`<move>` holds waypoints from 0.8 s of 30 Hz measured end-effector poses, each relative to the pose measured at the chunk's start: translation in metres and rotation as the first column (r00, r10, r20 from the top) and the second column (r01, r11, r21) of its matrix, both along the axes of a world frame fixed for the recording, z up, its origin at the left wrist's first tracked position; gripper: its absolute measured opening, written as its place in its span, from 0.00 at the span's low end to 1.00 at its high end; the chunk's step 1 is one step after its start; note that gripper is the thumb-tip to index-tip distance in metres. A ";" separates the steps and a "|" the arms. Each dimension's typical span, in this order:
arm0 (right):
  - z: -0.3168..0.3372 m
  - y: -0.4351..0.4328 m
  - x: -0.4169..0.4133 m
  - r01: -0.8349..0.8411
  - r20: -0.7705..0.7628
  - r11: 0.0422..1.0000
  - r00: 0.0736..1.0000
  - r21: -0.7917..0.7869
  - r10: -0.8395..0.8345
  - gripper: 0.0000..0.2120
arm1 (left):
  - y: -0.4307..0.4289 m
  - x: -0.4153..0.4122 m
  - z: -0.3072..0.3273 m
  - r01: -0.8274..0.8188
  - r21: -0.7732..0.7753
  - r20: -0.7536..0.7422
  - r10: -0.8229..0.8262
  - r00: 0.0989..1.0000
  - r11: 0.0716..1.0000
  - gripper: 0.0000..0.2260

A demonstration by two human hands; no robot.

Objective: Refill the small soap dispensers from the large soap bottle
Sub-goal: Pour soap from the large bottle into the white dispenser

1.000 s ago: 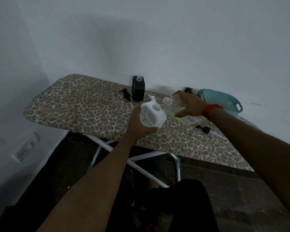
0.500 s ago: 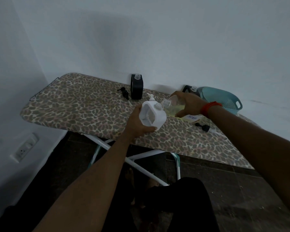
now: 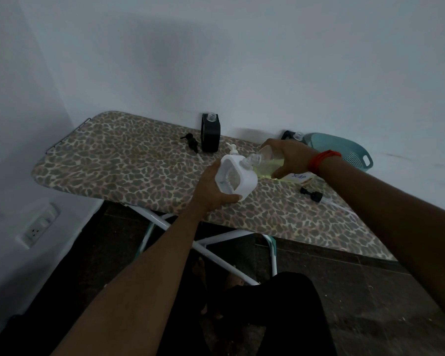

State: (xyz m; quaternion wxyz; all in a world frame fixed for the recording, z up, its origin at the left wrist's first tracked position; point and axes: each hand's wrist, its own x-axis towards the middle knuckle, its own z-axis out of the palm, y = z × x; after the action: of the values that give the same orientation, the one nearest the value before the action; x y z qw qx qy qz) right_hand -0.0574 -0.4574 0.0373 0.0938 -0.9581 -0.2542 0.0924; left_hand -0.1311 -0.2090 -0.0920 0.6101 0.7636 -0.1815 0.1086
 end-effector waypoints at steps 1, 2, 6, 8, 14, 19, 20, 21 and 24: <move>0.002 0.000 0.000 -0.007 -0.003 1.000 1.000 -0.015 0.007 0.37 | 0.000 -0.001 0.001 0.002 0.006 0.006 -0.002 1.000 1.000 0.37; 0.004 0.001 0.001 -0.011 -0.005 1.000 1.000 -0.026 0.011 0.37 | 0.000 -0.001 0.001 -0.002 0.014 0.008 0.002 1.000 1.000 0.36; 0.008 0.004 0.000 -0.012 -0.013 0.998 1.000 -0.055 0.012 0.37 | -0.002 -0.003 0.002 -0.019 0.042 0.025 0.018 1.000 0.999 0.37; 0.010 0.005 0.000 -0.016 -0.011 0.998 1.000 -0.067 0.016 0.37 | -0.001 -0.002 0.001 -0.024 0.041 0.018 0.023 1.000 0.999 0.37; 0.013 0.009 0.000 -0.014 -0.005 0.995 1.000 -0.096 0.013 0.37 | 0.000 -0.003 0.001 -0.020 0.026 0.007 0.020 1.000 0.999 0.38; 0.019 0.011 0.001 -0.006 -0.008 0.992 1.000 -0.129 0.005 0.39 | 0.000 0.003 -0.005 -0.013 0.029 -0.013 0.013 1.000 1.000 0.41; 0.020 0.012 0.001 -0.008 -0.008 0.991 1.000 -0.137 0.007 0.39 | 0.000 0.003 -0.005 -0.020 0.029 -0.021 0.020 1.000 0.999 0.42; 0.021 0.013 0.001 -0.011 -0.007 0.990 1.000 -0.142 0.010 0.39 | 0.000 0.002 -0.004 -0.022 0.026 -0.027 0.023 0.999 0.999 0.42; 0.022 0.013 0.000 -0.018 -0.003 0.988 1.000 -0.156 0.017 0.39 | -0.001 -0.001 -0.001 -0.010 0.020 0.000 0.010 1.000 1.000 0.38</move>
State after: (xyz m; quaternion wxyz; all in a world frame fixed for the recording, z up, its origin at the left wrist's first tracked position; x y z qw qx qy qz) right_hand -0.0575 -0.4439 0.0592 0.0182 -0.9602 -0.2545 0.1136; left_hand -0.1317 -0.2097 -0.0933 0.6018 0.7707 -0.1785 0.1099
